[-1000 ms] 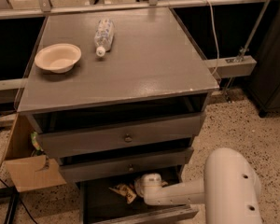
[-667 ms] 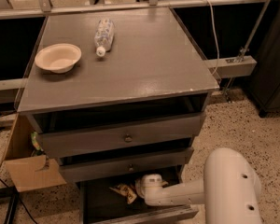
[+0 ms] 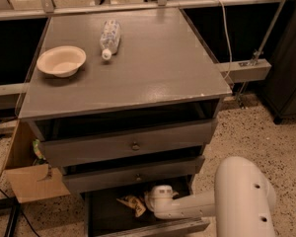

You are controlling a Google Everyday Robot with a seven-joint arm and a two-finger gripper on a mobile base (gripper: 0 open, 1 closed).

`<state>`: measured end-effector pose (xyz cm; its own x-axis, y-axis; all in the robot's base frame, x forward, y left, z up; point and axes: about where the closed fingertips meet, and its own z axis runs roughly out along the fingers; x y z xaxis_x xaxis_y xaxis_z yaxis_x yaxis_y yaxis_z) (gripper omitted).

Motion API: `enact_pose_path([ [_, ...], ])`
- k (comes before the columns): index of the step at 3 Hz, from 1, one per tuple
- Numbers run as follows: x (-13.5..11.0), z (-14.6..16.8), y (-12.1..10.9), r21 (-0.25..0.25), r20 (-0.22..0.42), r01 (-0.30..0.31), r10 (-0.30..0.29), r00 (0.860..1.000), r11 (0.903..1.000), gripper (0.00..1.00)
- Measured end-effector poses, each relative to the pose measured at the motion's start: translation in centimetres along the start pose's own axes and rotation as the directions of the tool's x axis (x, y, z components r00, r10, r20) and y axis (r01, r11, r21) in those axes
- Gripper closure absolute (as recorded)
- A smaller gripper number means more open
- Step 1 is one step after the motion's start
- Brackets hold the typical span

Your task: Place brown chip bag into bottom drawer

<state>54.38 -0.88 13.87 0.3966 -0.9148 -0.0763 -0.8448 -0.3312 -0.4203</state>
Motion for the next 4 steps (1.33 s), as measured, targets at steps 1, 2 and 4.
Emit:
enact_pose_path([
  [1,0.0,0.0,0.0,0.0,0.0,0.0,0.0,1.0,1.0,0.61],
  [2,0.0,0.0,0.0,0.0,0.0,0.0,0.0,1.0,1.0,0.36],
  [4,0.0,0.0,0.01,0.0,0.0,0.0,0.0,1.0,1.0,0.0],
])
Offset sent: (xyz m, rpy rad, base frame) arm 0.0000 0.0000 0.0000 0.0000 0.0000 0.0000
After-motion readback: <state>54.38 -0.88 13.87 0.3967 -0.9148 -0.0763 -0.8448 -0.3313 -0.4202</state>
